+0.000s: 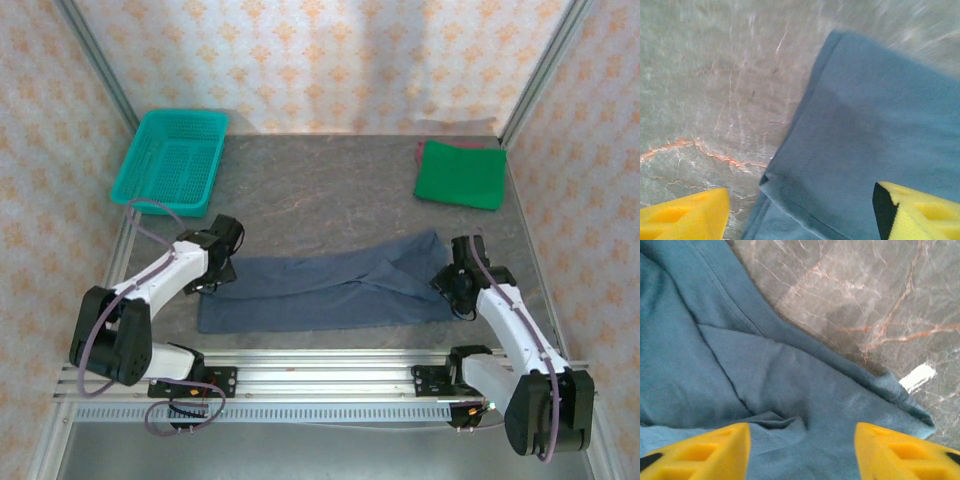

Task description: Fold and stack the t-shirts

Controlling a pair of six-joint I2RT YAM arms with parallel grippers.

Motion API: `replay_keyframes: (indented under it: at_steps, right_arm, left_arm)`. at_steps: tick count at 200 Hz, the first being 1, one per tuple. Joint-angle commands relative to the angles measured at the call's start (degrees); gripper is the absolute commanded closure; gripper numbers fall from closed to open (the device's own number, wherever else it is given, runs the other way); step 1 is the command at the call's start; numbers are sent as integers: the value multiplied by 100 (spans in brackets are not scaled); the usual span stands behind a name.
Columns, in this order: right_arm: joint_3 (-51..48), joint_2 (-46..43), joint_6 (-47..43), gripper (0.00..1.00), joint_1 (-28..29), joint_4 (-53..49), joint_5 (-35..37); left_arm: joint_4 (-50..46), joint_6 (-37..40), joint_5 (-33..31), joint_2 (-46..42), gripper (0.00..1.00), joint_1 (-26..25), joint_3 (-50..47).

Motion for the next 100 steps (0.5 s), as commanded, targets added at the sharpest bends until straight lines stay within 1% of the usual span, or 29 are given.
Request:
replay_keyframes:
  at_steps: [1, 17, 25, 40, 51, 67, 81, 100]
  right_arm:
    - [315, -196, -78, 38, -39, 481, -301]
    - [405, -106, -323, 35, -32, 1250, -1227]
    - [499, 65, -440, 35, -7, 1468, -1559]
    - [797, 613, -820, 35, 106, 1555, -2000]
    - [1054, 1068, -1131, 35, 244, 1495, -2257]
    - [1308, 1605, -1504, 36, 614, 1532, -2377]
    - [1468, 1951, -1752, 37, 904, 1543, -2304]
    - [1564, 2332, -1889, 39, 1071, 1584, -2250]
  left_arm:
    - [-169, -294, -221, -626, 21, -220, 487]
    - [59, -238, -102, -753, 20, -410, 730]
    - [200, -129, -40, -745, 20, -505, 854]
    - [593, 183, 204, -642, 20, -722, 1046]
    - [938, 423, 577, -534, 20, -843, 1116]
    - [1234, 647, 1003, -318, 20, -1066, 1269]
    - [1367, 810, 1056, -212, 19, -1311, 1399]
    - [1569, 1057, 1248, -176, 18, -1542, 1450]
